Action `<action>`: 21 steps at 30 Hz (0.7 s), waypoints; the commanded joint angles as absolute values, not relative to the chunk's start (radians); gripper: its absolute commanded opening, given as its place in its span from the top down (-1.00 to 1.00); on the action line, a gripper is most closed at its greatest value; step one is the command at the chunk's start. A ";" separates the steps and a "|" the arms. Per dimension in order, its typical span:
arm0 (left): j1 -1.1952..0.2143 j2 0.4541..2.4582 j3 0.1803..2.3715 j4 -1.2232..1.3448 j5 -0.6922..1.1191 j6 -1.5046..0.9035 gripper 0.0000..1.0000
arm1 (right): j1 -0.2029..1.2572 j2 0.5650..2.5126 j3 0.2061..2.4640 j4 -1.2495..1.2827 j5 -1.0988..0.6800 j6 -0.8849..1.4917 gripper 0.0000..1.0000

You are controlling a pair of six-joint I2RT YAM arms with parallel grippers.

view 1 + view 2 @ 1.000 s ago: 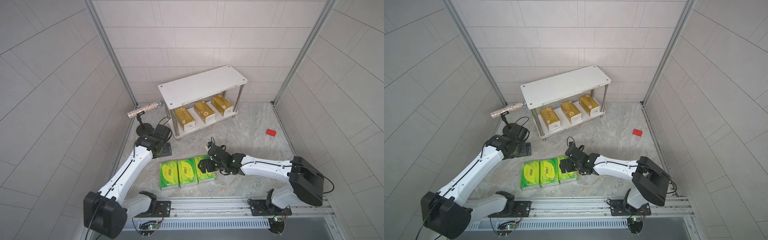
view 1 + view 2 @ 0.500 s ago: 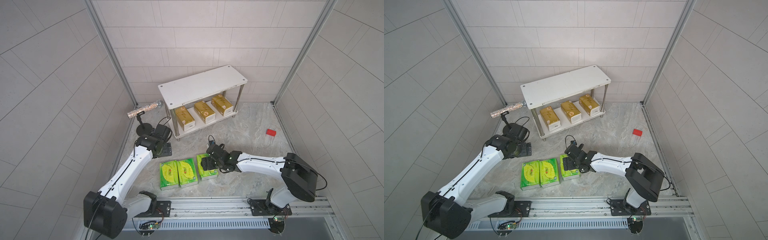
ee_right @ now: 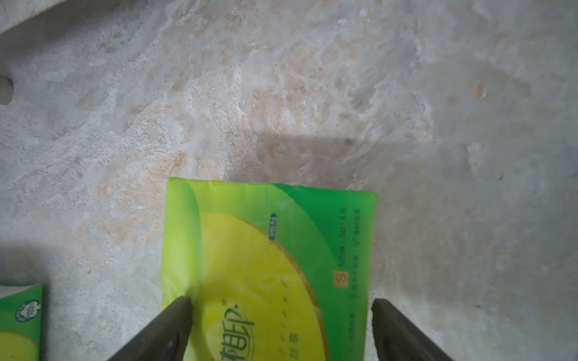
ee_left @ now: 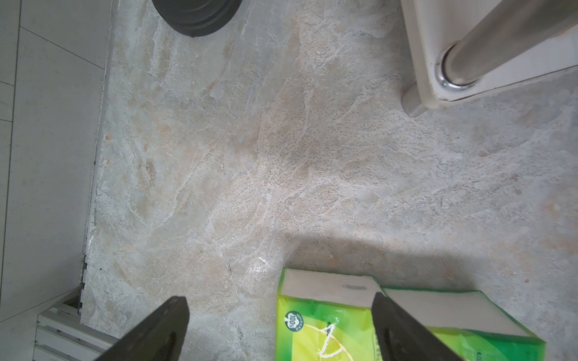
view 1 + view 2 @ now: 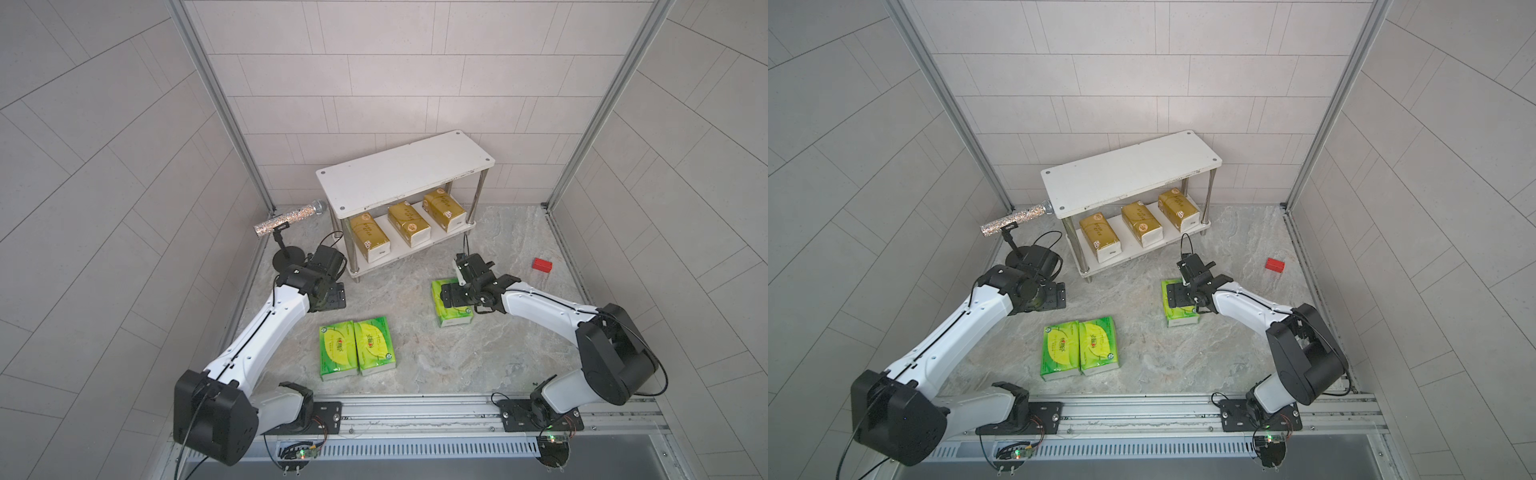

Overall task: Place the tissue boxes on the shelf by color
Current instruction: Move the box of tissues to the center of the board.

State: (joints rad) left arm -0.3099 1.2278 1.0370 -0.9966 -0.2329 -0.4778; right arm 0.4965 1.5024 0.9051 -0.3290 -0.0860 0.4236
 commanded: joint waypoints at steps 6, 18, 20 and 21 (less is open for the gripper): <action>-0.307 1.223 1.067 -1.006 -0.254 -0.471 -1.00 | 0.563 1.306 0.829 -0.413 -0.013 0.490 -0.99; -0.308 1.226 1.066 -1.001 -0.244 -0.457 -1.00 | 0.797 1.169 0.676 -0.360 0.297 0.595 -0.99; -0.307 1.223 1.066 -1.001 -0.250 -0.456 -1.00 | 0.819 1.173 0.692 -0.388 0.340 0.578 -0.99; -0.307 1.223 1.066 -1.000 -0.250 -0.453 -1.00 | 0.821 1.180 0.700 -0.404 0.348 0.573 -0.99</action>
